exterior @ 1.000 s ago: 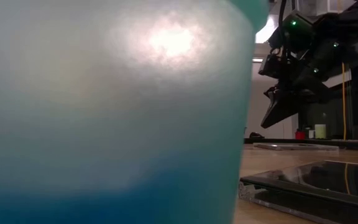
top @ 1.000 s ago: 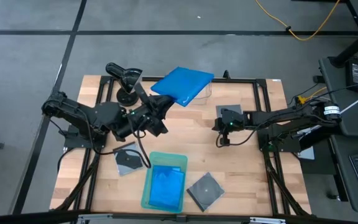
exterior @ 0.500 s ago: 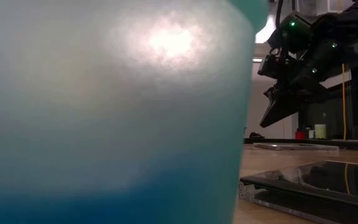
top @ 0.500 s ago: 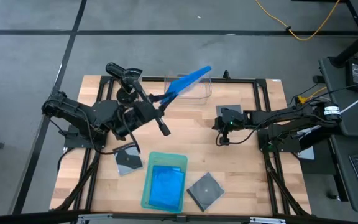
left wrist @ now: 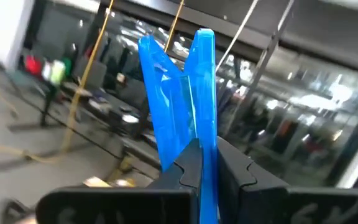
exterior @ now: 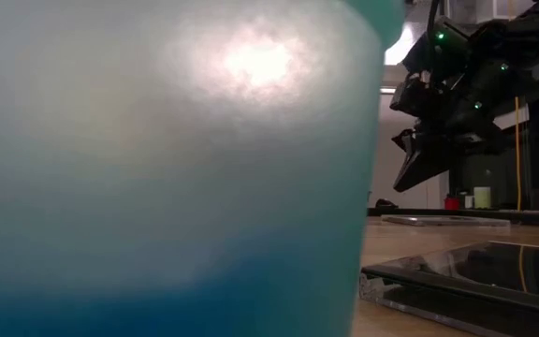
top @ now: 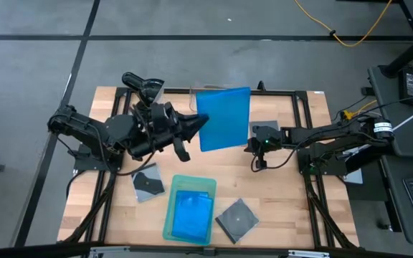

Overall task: Pick & place jewel cases by type
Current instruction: Put the blue cd case into the green bin

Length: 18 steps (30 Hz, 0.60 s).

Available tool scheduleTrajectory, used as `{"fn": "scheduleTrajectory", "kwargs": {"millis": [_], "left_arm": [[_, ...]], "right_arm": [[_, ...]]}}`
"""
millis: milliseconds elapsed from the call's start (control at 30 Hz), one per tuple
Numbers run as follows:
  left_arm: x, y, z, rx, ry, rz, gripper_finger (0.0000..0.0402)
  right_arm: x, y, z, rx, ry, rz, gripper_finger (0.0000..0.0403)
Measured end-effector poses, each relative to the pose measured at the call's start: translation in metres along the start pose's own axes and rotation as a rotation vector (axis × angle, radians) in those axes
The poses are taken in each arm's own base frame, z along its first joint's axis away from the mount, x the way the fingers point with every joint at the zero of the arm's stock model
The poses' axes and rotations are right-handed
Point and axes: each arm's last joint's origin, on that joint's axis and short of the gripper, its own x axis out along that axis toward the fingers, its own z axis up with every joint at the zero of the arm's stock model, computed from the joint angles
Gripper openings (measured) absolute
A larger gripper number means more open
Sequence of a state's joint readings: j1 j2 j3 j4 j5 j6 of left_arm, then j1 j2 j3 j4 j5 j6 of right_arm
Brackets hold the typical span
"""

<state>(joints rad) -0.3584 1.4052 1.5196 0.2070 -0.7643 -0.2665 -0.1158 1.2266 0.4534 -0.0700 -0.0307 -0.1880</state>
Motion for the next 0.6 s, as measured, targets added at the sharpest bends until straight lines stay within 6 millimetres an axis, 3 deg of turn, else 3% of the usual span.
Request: {"fn": "scheduleTrajectory", "kwargs": {"millis": [300,600], "left_arm": [[-0.001,0.003,-0.01,-0.096,0.083,0.029,0.001],[-0.017,0.01,-0.051,-0.227,0.409,0.101,0.001]], "right_arm": [[0.0,0.0,0.001,-0.034,-0.009,-0.002,0.0006],[0.0,-0.001,0.004,-0.033,-0.042,-0.009,0.0006]]}}
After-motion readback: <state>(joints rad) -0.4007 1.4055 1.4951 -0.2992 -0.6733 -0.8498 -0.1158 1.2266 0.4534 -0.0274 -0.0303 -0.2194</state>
